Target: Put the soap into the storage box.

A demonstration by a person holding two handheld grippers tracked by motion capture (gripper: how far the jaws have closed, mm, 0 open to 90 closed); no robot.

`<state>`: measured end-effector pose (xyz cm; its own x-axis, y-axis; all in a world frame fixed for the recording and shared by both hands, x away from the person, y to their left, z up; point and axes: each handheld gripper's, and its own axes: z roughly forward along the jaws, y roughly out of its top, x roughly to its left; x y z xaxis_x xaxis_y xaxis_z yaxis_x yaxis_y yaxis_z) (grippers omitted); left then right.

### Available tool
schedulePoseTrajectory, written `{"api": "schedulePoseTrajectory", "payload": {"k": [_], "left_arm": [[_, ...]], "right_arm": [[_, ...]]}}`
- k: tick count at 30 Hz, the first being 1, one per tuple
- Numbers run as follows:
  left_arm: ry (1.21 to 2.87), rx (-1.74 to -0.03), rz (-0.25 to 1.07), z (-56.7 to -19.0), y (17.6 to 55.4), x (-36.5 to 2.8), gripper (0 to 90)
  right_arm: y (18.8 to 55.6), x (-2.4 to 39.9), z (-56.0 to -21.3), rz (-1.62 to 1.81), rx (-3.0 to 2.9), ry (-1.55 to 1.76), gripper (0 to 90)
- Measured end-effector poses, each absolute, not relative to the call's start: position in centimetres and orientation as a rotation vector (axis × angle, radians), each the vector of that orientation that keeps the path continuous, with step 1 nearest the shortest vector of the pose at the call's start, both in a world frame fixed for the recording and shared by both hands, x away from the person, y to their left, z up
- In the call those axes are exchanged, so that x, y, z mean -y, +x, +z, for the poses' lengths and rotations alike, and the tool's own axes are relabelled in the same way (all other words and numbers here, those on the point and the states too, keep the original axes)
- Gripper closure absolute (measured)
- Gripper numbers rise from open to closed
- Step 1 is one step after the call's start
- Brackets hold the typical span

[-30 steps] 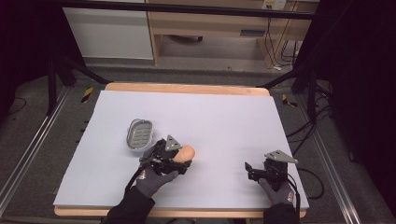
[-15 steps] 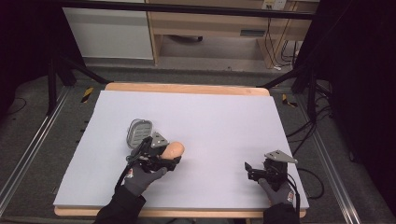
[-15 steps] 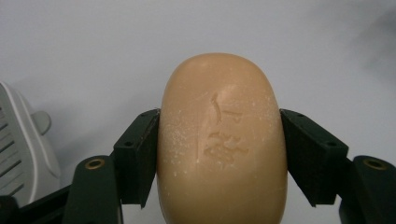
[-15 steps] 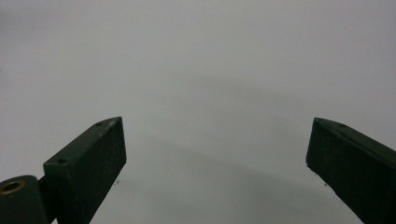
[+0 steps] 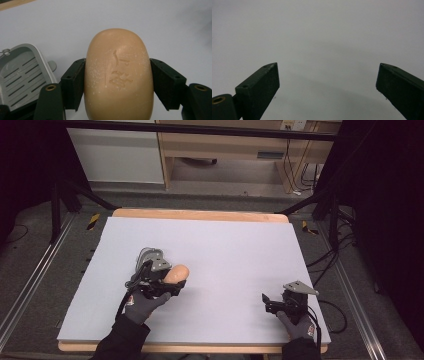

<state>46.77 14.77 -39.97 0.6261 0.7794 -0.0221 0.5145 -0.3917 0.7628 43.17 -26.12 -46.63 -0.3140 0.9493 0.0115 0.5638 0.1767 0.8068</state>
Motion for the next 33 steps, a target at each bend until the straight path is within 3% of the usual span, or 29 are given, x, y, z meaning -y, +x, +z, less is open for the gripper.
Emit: {"api": "schedulePoseTrajectory", "payload": {"k": [33], "left_arm": [[2.013, -1.164, 0.528, -39.4, 50.1, -18.9, 32.0]], "right_arm": [[43.2, 26.0, -46.7, 1.005, -1.956, 1.424, 5.2]]}}
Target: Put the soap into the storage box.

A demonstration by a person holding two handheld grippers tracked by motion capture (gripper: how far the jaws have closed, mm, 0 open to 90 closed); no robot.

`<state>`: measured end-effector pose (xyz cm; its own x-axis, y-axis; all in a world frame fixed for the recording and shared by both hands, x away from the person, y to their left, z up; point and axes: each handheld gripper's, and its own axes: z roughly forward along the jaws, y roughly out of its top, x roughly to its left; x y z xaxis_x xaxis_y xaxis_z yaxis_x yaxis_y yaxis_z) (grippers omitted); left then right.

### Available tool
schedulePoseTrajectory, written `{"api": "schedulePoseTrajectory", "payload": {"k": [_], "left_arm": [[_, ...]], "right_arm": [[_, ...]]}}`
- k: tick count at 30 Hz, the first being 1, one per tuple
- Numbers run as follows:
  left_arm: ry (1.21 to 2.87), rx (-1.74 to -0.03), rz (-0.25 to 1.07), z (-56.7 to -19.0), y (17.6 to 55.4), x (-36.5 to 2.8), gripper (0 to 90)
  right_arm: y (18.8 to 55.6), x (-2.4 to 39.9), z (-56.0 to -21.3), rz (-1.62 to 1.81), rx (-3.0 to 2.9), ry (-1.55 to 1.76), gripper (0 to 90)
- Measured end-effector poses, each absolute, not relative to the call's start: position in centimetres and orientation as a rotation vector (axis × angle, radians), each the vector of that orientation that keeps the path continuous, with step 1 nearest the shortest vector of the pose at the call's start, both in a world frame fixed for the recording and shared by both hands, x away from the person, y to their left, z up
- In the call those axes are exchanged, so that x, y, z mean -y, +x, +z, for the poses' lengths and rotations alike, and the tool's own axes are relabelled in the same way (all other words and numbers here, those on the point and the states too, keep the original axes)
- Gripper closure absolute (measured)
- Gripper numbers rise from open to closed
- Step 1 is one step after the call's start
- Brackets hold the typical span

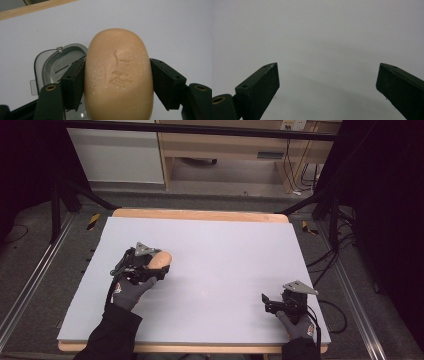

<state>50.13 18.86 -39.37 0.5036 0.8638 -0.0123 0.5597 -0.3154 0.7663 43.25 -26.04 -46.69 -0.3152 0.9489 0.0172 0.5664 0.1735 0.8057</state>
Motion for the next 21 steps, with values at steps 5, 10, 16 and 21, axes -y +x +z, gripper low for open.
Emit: {"api": "schedulePoseTrajectory", "payload": {"k": [5, 10, 16, 21], "left_arm": [[2.003, -1.177, 0.533, -39.3, 50.6, -19.0, 32.0], [1.992, -1.198, 0.548, -39.3, 51.2, -19.3, 32.0], [1.991, -1.215, 0.556, -39.3, 51.5, -19.8, 32.0], [1.981, -1.232, 0.565, -39.5, 51.9, -20.1, 32.0]], "right_arm": [[43.2, 26.0, -46.7, 1.009, -1.955, 1.421, 5.1], [43.2, 26.1, -46.7, 1.009, -1.956, 1.422, 5.0], [43.2, 26.1, -46.7, 1.008, -1.956, 1.421, 5.1], [43.2, 26.0, -46.7, 1.007, -1.957, 1.419, 5.1]]}}
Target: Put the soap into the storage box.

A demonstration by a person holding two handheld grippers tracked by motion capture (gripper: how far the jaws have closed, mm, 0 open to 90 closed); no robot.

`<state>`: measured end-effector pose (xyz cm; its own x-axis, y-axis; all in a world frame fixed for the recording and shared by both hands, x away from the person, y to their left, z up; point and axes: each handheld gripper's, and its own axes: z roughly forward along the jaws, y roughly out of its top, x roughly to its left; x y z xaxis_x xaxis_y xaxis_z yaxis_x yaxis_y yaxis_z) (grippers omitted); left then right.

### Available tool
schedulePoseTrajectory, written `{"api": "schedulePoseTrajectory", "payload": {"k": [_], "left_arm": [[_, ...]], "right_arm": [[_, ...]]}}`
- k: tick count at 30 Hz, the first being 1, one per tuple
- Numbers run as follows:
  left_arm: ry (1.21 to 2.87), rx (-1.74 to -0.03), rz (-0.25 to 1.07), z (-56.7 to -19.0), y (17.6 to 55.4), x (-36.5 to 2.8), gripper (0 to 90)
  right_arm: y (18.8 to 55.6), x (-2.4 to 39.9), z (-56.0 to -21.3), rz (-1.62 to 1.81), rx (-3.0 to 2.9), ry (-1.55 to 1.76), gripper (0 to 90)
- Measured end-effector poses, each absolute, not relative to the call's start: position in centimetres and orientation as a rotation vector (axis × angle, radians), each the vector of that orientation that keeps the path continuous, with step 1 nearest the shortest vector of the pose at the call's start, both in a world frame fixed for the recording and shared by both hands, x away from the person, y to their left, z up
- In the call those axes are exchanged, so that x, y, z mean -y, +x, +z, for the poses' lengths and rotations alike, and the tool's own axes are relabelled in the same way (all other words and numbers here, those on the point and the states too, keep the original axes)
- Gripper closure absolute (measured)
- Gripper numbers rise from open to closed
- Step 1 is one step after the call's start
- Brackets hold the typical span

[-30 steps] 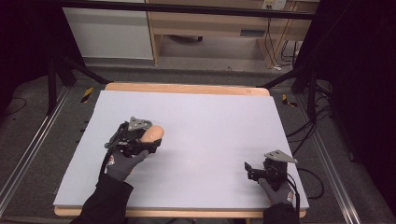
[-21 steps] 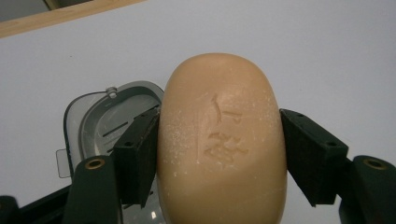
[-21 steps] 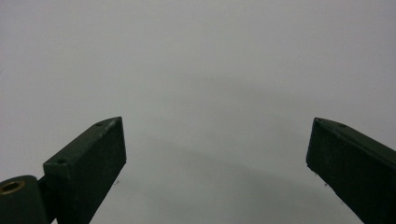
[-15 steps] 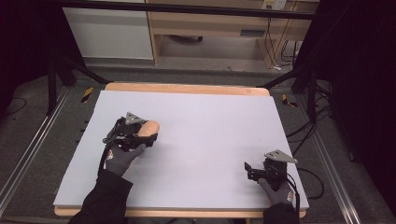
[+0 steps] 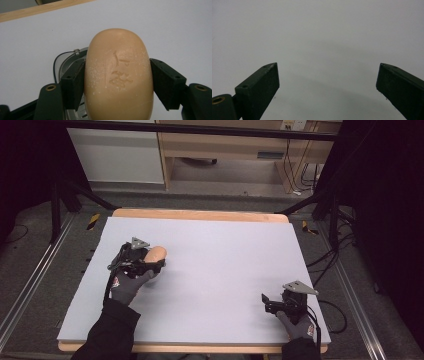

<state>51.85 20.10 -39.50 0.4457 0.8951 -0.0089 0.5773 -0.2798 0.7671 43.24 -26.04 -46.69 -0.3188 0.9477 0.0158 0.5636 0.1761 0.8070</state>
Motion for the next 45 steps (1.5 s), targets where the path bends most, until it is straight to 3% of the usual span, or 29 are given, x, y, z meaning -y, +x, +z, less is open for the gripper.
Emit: {"api": "schedulePoseTrajectory", "payload": {"k": [45], "left_arm": [[1.994, -1.319, 0.549, -42.6, 53.3, -21.6, 31.9]], "right_arm": [[43.2, 25.9, -46.8, 1.006, -1.972, 1.410, 5.0]]}}
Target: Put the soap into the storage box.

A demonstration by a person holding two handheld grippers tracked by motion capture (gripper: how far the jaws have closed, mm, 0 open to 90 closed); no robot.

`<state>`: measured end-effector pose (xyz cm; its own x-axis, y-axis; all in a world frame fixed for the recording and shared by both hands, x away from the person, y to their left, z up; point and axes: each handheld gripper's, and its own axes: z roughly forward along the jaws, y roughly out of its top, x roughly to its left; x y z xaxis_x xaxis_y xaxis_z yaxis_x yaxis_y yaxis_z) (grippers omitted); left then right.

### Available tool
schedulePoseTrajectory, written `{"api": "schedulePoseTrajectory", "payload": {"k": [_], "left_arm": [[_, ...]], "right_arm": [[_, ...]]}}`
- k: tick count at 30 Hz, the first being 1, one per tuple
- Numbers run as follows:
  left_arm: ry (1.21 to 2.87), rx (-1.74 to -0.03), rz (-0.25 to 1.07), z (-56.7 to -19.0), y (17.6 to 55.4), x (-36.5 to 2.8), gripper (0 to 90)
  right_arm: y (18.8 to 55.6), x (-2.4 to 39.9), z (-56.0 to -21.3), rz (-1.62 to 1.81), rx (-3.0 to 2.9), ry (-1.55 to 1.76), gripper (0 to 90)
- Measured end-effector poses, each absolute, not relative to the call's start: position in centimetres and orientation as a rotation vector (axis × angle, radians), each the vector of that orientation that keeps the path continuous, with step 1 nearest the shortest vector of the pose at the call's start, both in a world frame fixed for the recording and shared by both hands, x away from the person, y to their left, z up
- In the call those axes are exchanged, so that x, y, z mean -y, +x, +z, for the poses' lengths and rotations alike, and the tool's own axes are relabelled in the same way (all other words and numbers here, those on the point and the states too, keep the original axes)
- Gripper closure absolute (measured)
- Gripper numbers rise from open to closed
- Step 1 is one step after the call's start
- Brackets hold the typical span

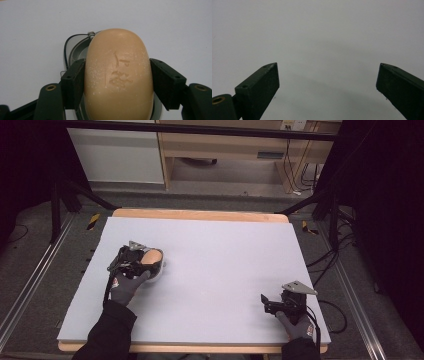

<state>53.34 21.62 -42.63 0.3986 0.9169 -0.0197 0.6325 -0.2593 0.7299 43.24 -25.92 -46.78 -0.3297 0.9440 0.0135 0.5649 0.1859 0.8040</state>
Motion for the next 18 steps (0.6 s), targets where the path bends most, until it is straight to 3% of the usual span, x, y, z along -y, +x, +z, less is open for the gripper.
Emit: {"api": "schedulePoseTrajectory", "payload": {"k": [18], "left_arm": [[1.992, -1.325, 0.576, -43.06, 53.30, -21.40, 31.5]], "right_arm": [[43.19, 25.89, -46.74, 1.008, -1.970, 1.412, 5.0]]}}
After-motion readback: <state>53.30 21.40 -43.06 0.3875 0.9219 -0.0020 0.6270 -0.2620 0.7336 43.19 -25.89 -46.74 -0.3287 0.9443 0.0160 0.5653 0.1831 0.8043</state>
